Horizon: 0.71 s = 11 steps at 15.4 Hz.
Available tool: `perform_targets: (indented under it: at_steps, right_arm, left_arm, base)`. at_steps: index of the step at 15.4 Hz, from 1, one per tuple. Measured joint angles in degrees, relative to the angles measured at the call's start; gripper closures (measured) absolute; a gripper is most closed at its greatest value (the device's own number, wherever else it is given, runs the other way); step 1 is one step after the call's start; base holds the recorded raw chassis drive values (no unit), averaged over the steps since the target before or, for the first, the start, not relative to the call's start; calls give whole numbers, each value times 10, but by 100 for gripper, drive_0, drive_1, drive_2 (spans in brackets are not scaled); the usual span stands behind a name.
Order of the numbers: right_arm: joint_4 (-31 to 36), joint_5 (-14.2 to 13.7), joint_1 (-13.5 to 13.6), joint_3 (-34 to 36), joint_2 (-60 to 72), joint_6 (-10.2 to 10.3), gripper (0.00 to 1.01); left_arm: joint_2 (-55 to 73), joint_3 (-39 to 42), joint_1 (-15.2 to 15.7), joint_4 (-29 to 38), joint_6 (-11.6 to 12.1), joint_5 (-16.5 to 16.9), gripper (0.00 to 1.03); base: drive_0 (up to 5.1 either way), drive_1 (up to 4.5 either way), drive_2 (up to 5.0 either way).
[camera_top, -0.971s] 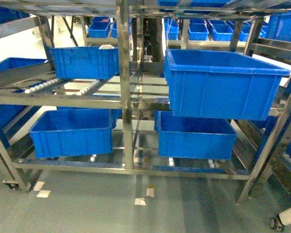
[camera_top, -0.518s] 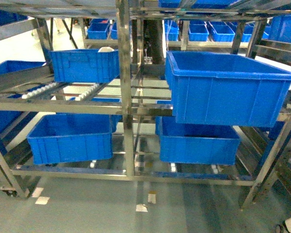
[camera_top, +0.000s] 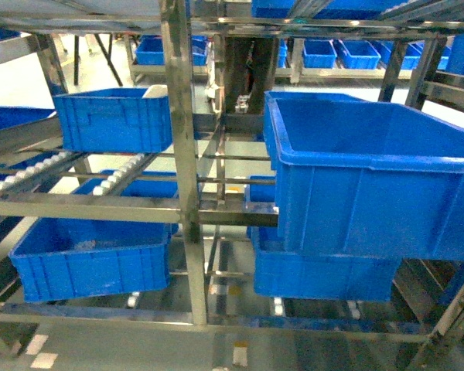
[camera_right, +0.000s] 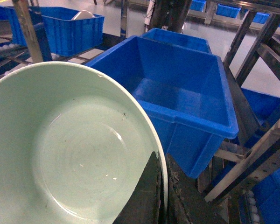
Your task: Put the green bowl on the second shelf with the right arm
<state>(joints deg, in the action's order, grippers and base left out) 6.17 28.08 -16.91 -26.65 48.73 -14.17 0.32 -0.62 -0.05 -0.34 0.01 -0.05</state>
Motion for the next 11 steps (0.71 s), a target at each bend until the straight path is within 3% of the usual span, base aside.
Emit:
perform_targets:
  at_steps: [9,11]
  right_arm:
    - [0,-1,0,0,3,0,99]
    - [3,-1,0,0,3,0,99]
  left_arm:
    - [0,0,0,0,0,0,5]
    - [0,0,0,1,0,0,5]
  base:
    - [6,439,-427]
    - [-3,196,-202]
